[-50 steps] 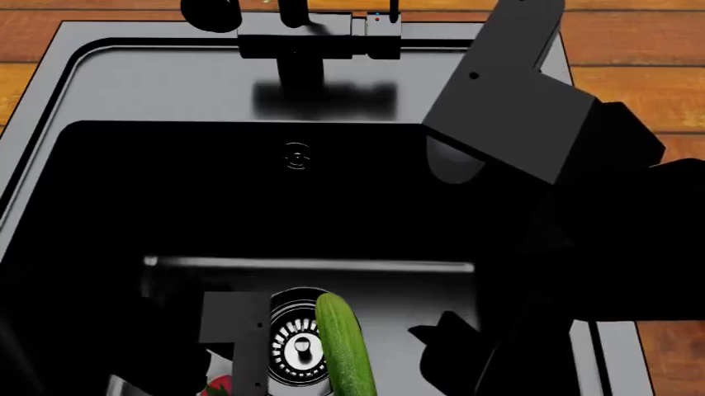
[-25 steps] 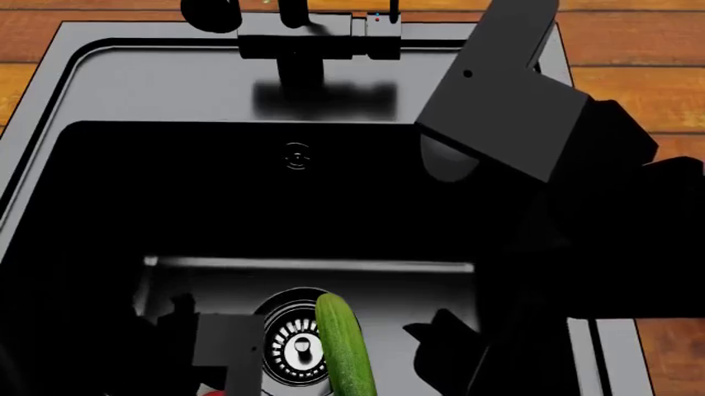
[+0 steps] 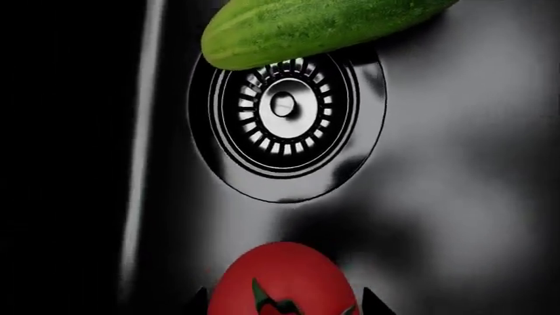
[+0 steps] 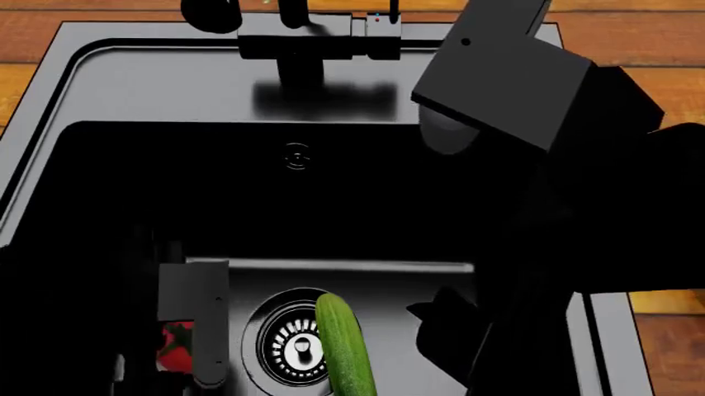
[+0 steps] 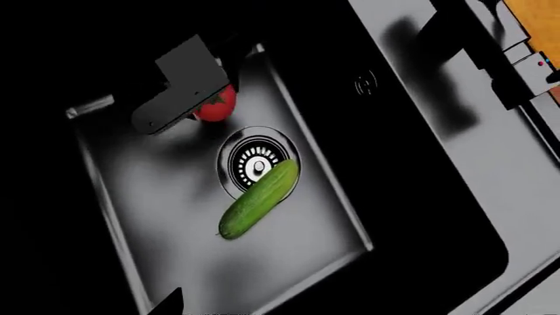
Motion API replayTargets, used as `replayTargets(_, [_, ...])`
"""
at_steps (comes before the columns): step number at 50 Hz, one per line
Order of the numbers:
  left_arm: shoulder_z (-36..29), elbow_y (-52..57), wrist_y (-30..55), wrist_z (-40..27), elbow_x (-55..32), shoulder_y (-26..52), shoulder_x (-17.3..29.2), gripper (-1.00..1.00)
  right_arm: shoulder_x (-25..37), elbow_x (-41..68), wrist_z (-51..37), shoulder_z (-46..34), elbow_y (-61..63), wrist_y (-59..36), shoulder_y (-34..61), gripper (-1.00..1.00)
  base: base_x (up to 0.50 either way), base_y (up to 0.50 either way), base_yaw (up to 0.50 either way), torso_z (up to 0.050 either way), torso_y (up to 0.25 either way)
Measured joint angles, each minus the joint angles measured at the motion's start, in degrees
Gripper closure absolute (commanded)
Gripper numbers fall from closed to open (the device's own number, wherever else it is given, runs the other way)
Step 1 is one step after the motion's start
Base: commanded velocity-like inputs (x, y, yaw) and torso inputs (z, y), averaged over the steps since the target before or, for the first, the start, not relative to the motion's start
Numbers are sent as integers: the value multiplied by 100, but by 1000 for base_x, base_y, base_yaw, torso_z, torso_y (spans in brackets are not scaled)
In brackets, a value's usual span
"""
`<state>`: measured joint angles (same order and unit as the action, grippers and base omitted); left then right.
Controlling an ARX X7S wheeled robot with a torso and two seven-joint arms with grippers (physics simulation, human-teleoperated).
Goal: Pick the vegetables from the sink and place them on the cutting board.
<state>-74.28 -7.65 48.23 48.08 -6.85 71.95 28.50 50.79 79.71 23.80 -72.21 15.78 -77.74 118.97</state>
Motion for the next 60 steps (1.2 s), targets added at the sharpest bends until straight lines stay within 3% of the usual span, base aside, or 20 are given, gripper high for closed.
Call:
replayTargets(26, [1122,1316,170,-592,35,686,460,100,-201,-435,434,-343,-173,-121,239,-100,0,0,0,0,0])
replayTargets(36, [1370,1627,247,-701,44,832,678,100,-636,-705,754,-646,-718,-223,243,-100,0,0,0,0,0])
replayTargets(60, [1887,2195,680,-1110,80,1011,936,100,-1600,-300,480,-867,-1822,-549,-312,-100,0,0,0,0,0])
